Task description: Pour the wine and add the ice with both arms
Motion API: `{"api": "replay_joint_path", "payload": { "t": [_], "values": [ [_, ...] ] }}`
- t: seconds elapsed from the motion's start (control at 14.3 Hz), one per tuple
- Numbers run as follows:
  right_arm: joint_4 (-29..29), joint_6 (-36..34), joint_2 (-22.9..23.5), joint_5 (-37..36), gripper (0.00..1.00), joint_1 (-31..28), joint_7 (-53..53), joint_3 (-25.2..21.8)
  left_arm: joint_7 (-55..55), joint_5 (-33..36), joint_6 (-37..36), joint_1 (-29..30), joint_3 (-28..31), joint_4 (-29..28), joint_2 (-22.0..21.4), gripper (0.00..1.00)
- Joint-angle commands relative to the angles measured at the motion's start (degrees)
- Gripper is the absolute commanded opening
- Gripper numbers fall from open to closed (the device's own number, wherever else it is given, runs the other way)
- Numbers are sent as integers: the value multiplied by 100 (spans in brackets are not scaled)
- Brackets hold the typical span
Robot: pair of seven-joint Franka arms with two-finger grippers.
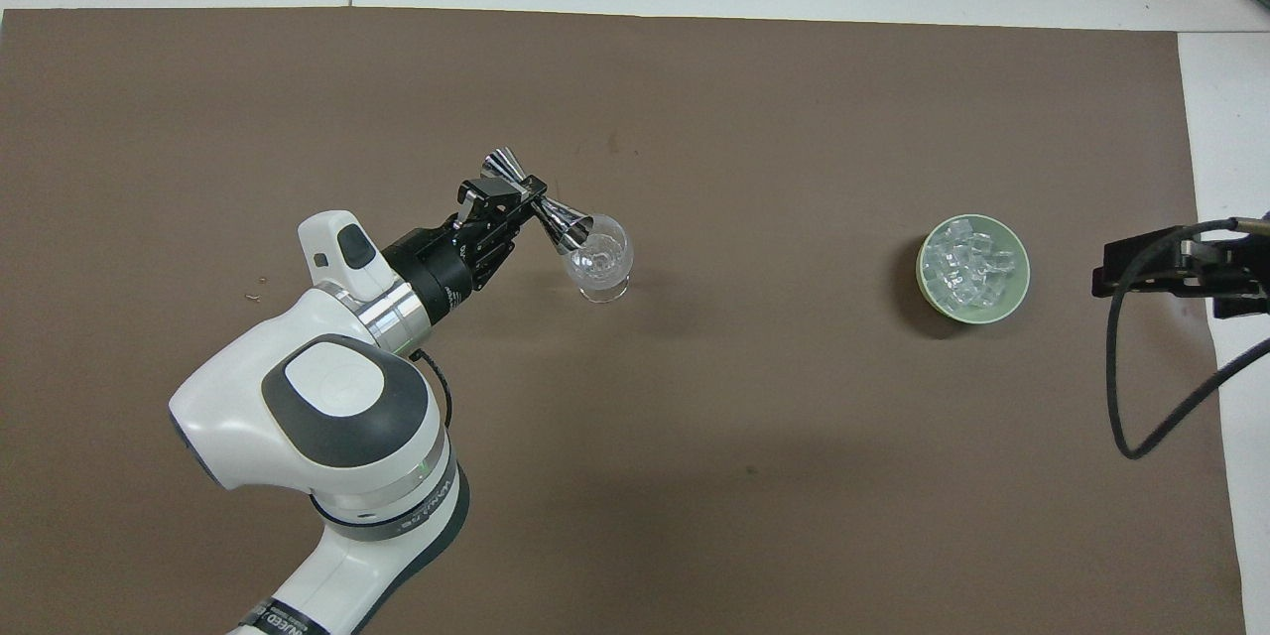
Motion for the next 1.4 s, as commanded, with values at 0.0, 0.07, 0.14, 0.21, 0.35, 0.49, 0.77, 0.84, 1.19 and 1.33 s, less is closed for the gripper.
{"api": "replay_joint_path", "payload": {
  "t": [0.0, 0.07, 0.14, 0.21, 0.35, 0.49, 0.77, 0.84, 1.19, 1.33],
  "values": [
    [-180, 126, -149, 41, 100, 10, 75, -10, 258, -58, 232, -116, 65, 135, 78, 0],
    [-180, 126, -149, 41, 100, 10, 67, -10, 276, -58, 232, -116, 65, 143, 78, 0],
    [-180, 126, -149, 41, 100, 10, 75, -10, 372, -58, 241, -116, 65, 152, 78, 0],
    [-180, 126, -149, 41, 100, 10, 67, -10, 416, -58, 267, -116, 47, 187, 87, 0],
    [-180, 126, -149, 41, 100, 10, 67, -10, 434, -58, 302, -116, 38, 240, 95, 0],
    [-180, 126, -149, 41, 100, 10, 67, -10, 460, -58, 346, -125, 21, 293, 130, 0],
    [-180, 126, -149, 41, 100, 10, 67, -10, 715, -50, 469, -116, -14, 398, 209, 0],
    [-180, 126, -149, 41, 100, 10, 67, -10, 802, -50, 530, -125, -41, 433, 218, 0],
    [-180, 126, -149, 41, 100, 10, 67, -10, 1172, -58, 733, -125, -190, 512, 262, 0],
    [-180, 126, -149, 41, 100, 10, 75, -10, 1435, -58, 786, -151, -199, 548, 262, 0]
  ]
}}
